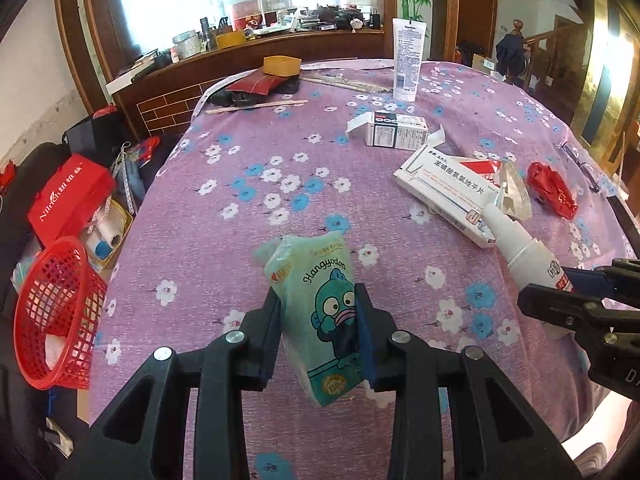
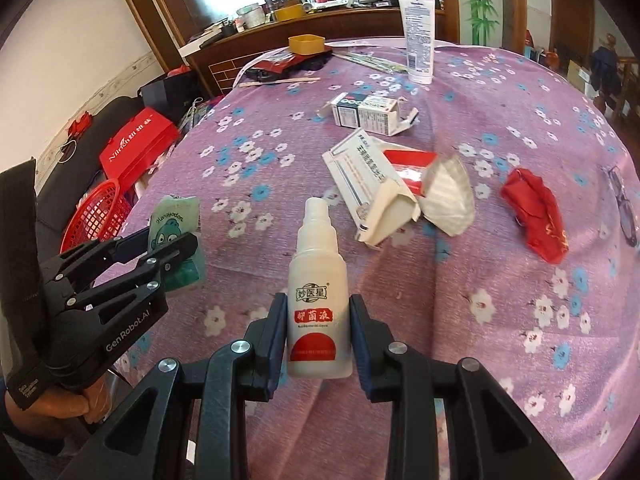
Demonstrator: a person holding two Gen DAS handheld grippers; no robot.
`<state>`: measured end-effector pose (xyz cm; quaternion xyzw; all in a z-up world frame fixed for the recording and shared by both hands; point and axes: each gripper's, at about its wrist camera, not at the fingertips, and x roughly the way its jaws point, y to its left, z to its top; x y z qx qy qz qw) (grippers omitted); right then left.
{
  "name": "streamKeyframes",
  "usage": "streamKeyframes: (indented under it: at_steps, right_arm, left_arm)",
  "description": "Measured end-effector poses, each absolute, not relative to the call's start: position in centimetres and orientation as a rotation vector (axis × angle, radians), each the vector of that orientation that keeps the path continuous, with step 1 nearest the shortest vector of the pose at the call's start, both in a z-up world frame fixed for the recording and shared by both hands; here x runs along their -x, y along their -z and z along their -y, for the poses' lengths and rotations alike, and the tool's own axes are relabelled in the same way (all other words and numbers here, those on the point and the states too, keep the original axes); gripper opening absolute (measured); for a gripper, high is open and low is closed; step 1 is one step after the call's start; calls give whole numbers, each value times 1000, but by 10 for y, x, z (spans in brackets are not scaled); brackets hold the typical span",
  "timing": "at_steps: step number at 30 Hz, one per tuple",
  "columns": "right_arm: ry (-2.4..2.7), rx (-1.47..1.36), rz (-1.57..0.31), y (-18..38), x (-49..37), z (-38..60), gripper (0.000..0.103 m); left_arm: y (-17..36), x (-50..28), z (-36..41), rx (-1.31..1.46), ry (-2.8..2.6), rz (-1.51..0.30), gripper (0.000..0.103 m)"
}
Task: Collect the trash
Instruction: 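Hold the tissue pack in the left tool and spray bottle in the right tool above the table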
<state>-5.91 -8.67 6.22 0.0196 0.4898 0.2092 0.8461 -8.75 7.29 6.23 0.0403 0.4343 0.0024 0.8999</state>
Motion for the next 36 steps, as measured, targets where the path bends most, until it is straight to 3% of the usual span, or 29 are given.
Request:
streamKeyframes:
  at_steps: [36]
  right_arm:
    - [-419,-22,-1054,-60,71,85,33]
  left_arm:
    - [-54,95,-73,-78,-5,-909,32]
